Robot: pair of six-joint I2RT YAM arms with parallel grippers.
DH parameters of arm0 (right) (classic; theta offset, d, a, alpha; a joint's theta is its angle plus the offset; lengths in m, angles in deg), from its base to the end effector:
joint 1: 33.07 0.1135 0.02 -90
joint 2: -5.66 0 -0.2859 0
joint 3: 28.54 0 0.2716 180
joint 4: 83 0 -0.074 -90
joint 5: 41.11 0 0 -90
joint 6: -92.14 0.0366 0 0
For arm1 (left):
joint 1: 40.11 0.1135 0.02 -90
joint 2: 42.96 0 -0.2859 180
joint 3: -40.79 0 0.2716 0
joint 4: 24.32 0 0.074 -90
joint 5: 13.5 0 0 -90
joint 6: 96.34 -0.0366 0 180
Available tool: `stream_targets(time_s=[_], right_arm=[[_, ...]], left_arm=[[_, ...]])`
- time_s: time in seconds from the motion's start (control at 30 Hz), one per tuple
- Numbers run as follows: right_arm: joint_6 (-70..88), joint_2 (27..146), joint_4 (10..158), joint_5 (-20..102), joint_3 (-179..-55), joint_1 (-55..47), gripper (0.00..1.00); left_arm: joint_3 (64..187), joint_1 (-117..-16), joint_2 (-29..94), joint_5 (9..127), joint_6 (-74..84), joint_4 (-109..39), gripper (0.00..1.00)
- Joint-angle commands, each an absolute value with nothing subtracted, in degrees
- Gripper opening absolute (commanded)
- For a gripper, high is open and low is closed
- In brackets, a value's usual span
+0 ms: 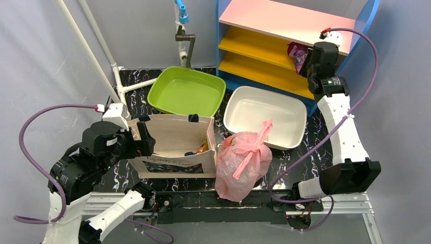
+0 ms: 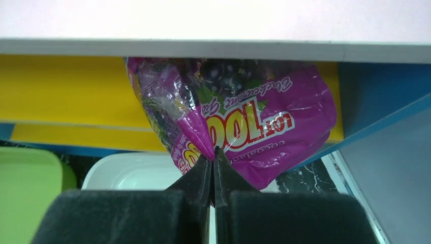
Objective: Place the food into the grocery bag and tie it
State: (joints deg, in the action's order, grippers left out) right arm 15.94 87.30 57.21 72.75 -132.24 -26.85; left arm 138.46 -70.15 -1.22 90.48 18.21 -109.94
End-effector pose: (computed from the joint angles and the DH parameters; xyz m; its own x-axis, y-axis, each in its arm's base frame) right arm 0.3322 0.0213 0.4656 -0.2263 0.1948 -0.9544 0.3480 0.9313 0.1076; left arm 0.0511 -0.0194 0.4746 -0.5164 -0.1671 -0.8399 0.0985 0.9627 -0.2521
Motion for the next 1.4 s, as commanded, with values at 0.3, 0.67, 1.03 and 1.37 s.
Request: stream_targets(time_s=[0.3,0.67,1.03,1.37], right_arm=[[21.0,72.9,55.1,62.0,-132.6,-20.7,0.01],[21.6,69.0,52.7,54.7,-140.4,-15.1,0.01],[26.5,70.4,55.3,38.6,-148.2,-10.6,0.01],[28.1,72.7,57.4,31.4,-150.9,-8.5,0.01]], left_arm=[[144.2,-69.7,6.0,102.8,14.6,-114.7,0.73],[144.2,-69.6,14.0,107.8,9.8,-114.1,0.62],[139.1,-64.2,17.1,106.3,10.1,-113.9,0.62],[133.5,-60.4,17.2,102.8,8.7,-110.8,0.54]])
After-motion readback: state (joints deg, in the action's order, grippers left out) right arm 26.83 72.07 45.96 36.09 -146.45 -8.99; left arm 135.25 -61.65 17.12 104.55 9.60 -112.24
